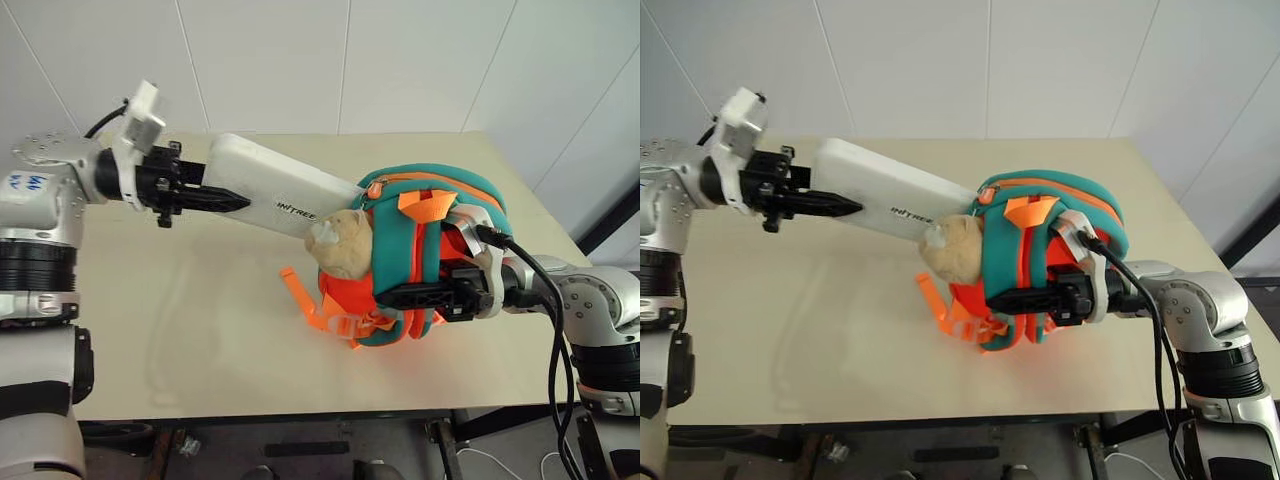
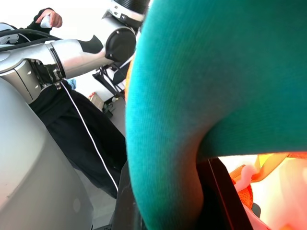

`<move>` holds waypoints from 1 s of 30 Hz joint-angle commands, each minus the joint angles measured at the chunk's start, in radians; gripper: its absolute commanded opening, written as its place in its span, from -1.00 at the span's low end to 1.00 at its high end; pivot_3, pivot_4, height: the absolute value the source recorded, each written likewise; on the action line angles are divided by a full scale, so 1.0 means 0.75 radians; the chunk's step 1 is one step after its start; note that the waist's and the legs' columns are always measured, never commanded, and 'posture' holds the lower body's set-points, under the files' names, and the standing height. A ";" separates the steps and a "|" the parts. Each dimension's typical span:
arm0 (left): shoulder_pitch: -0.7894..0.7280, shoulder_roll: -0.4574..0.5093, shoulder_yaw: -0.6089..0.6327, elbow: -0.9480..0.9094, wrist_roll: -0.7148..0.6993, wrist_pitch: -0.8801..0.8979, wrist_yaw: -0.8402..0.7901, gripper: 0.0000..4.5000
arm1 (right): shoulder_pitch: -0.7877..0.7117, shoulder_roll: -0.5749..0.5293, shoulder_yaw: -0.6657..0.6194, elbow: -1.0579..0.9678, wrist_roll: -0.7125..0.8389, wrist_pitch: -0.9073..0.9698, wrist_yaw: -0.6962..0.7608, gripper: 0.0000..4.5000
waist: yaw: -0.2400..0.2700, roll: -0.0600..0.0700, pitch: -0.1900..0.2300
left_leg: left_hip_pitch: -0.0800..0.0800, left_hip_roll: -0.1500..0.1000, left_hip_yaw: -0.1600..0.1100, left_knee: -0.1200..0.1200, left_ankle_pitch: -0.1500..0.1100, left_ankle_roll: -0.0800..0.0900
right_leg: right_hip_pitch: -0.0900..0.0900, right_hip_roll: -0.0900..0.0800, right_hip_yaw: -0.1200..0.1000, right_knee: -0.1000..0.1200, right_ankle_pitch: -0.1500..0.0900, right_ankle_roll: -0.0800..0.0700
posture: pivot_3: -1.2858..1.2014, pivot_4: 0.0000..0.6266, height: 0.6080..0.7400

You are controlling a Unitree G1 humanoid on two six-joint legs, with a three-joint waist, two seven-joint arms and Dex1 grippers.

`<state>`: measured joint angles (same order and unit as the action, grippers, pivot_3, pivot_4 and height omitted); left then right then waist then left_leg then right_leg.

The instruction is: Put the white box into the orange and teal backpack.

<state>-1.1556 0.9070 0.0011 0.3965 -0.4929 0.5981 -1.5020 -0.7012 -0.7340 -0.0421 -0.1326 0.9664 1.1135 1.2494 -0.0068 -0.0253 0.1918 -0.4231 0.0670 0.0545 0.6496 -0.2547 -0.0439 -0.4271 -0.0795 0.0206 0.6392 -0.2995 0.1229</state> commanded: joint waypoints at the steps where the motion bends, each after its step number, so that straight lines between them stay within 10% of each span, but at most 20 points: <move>1: 0.031 0.045 0.055 -0.154 -0.166 0.117 -0.150 -0.38 | -0.016 -0.018 -0.006 -0.015 0.021 0.003 0.020 -1.00 | 0.000 0.000 0.000 | 0.000 0.000 0.000 0.000 0.000 0.000 | 0.000 0.000 0.000 0.000 0.000 0.000 | 0.03 -0.52 1.00; 18: 0.016 -0.203 -0.045 -0.085 0.158 -0.394 0.159 -0.38 | -0.028 -0.002 0.010 -0.013 0.023 -0.002 0.019 -1.00 | 0.009 0.000 0.000 | 0.000 0.000 0.001 0.005 0.000 0.000 | 0.000 0.000 0.001 -0.001 0.000 0.000 | 0.03 -0.52 1.00; 30: 0.028 -0.429 -0.129 -0.295 0.153 -0.175 0.306 -0.38 | -0.019 0.006 0.007 -0.015 0.030 -0.008 0.005 -1.00 | 0.007 0.000 0.000 | 0.000 0.000 0.001 0.005 0.000 0.000 | 0.000 0.000 0.003 0.004 0.000 0.000 | 0.03 -0.52 1.00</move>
<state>-1.1234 0.6081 -0.0885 0.2383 -0.3474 0.4537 -1.2732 -0.7092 -0.7334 -0.0211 -0.1171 0.9695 1.1149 1.2518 -0.0014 -0.0254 0.1918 -0.4228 0.0668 0.0556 0.6534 -0.2547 -0.0440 -0.4270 -0.0794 0.0226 0.6424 -0.2993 0.1232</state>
